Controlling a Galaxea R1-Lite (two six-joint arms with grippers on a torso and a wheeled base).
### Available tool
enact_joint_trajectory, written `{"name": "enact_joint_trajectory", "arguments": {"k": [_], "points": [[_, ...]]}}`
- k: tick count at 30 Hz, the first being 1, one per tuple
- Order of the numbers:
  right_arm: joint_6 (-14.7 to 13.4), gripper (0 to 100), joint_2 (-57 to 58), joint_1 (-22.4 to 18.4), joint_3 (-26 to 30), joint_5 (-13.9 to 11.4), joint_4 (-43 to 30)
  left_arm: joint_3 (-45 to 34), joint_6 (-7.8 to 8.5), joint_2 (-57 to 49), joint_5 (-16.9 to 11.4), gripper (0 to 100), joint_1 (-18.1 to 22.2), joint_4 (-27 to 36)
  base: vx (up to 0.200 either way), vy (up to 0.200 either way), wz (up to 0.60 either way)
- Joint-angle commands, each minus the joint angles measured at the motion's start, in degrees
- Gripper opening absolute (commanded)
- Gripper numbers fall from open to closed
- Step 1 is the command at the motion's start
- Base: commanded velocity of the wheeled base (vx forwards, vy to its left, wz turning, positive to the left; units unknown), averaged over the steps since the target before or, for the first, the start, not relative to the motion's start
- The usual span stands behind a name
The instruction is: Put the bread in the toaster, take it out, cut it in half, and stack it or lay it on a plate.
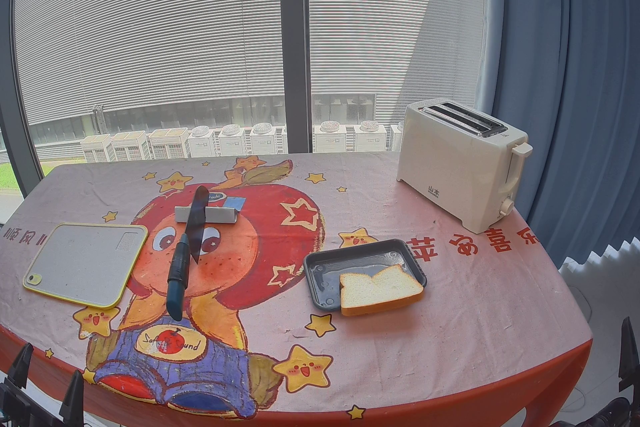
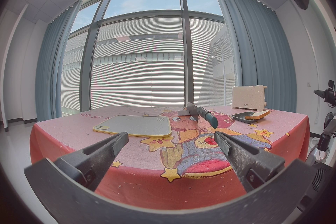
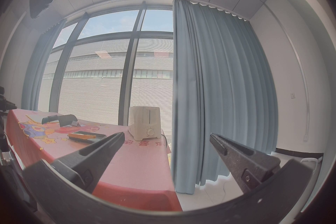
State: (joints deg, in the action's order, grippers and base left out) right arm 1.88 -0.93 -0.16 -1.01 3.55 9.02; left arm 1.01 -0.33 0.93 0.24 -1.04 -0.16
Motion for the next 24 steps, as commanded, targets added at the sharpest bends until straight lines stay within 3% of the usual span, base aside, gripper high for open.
{"name": "enact_joint_trajectory", "arguments": {"k": [1,24], "points": [[0.6,100,0.9,0.0,0.9,0.3,-1.9,-1.0,-0.02,-0.9,0.0,100,0.0,0.0,0.0,0.0,0.0],[0.6,100,0.9,0.1,0.9,0.1,2.6,-1.0,-0.02,-0.9,0.0,100,0.0,0.0,0.0,0.0,0.0]]}}
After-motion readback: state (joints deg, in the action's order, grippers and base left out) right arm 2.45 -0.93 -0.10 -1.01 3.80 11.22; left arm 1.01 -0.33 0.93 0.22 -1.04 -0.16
